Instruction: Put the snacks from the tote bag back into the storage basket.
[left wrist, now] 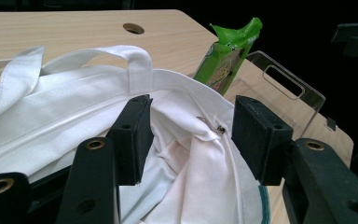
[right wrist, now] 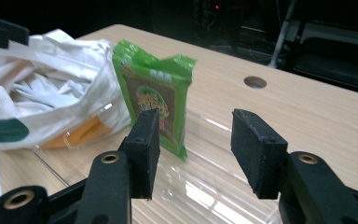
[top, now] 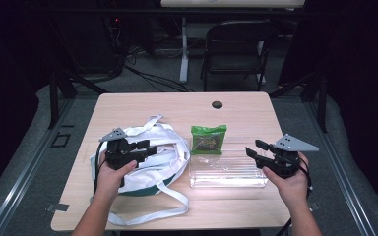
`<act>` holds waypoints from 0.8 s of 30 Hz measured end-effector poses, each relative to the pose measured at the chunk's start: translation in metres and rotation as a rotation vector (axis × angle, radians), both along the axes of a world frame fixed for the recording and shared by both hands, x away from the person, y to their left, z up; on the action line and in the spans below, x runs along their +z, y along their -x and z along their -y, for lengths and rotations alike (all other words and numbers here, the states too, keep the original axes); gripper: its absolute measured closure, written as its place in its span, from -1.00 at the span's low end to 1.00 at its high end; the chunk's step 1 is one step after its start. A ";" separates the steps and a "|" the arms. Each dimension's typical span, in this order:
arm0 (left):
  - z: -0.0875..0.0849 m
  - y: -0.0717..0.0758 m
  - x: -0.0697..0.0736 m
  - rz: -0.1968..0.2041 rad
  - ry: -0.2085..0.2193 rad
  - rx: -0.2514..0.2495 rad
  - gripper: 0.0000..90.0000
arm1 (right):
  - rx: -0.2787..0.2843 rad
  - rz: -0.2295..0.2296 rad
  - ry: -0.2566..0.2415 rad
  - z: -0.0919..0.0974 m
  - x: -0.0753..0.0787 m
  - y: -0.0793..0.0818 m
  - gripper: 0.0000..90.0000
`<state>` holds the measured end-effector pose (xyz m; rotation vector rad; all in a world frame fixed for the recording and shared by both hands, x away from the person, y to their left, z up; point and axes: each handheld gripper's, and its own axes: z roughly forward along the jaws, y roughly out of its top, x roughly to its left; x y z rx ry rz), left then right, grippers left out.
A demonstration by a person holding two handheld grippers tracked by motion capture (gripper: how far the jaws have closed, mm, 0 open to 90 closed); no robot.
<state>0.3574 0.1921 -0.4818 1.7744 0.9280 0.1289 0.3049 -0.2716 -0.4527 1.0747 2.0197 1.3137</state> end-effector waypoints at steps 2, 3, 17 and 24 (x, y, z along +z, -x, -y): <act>0.000 0.000 0.000 0.000 -0.001 0.000 0.04 | -0.003 -0.001 0.002 0.000 -0.002 0.001 0.16; 0.000 0.000 0.000 -0.002 -0.001 0.002 0.04 | -0.013 -0.010 -0.001 0.001 -0.007 0.002 0.17; -0.001 -0.001 -0.002 -0.006 -0.017 0.007 0.03 | -0.021 0.001 0.011 -0.001 -0.034 0.016 0.16; -0.002 -0.002 -0.004 -0.007 -0.017 0.014 0.03 | -0.010 0.016 0.013 -0.007 -0.044 0.020 0.15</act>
